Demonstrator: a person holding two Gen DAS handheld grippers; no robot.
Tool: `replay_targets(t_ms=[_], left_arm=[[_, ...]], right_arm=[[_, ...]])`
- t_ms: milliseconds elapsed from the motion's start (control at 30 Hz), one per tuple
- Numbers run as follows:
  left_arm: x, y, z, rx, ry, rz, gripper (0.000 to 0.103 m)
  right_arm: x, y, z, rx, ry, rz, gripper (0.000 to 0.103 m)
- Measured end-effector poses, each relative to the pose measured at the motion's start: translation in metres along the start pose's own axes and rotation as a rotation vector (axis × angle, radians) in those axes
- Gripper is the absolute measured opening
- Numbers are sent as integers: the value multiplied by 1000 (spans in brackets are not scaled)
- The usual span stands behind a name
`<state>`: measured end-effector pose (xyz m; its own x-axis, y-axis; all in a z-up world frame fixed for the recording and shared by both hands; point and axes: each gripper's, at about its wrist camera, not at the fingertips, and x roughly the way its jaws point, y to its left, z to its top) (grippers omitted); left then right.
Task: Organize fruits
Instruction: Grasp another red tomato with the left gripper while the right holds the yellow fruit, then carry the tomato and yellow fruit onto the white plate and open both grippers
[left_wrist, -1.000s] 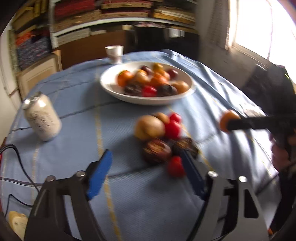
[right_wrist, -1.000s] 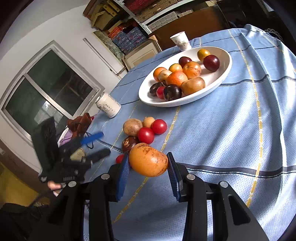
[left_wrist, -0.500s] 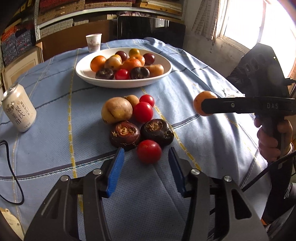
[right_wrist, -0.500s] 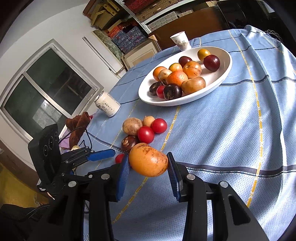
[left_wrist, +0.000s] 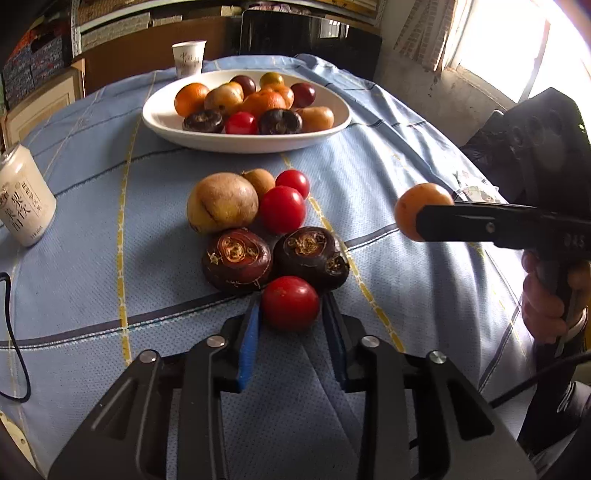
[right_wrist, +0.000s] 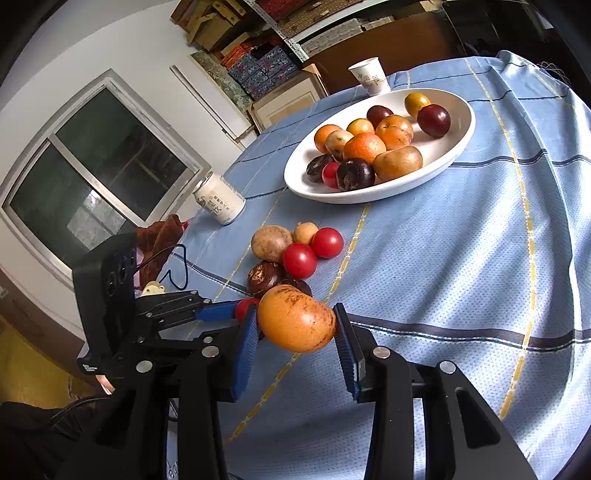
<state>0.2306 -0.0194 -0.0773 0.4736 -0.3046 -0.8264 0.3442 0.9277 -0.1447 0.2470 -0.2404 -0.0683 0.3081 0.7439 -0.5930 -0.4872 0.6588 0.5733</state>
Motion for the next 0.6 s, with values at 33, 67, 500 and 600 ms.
replay_targets(t_ms=[33,67,500,600], left_arm=[[1,1,0,-7,1,-5,30],[0,2,0,-11,0,-9,30],[-23,5,7,-20,-85,-33,29],[-44,8,32,-6,-143,-18,29]], right_arm=[[0,0,0,-1,1,0,41],[1,0,0,-1,3,0,41],[7,-9,10,49,-11,88,41],[5,-10,32,73,-78,77,41]])
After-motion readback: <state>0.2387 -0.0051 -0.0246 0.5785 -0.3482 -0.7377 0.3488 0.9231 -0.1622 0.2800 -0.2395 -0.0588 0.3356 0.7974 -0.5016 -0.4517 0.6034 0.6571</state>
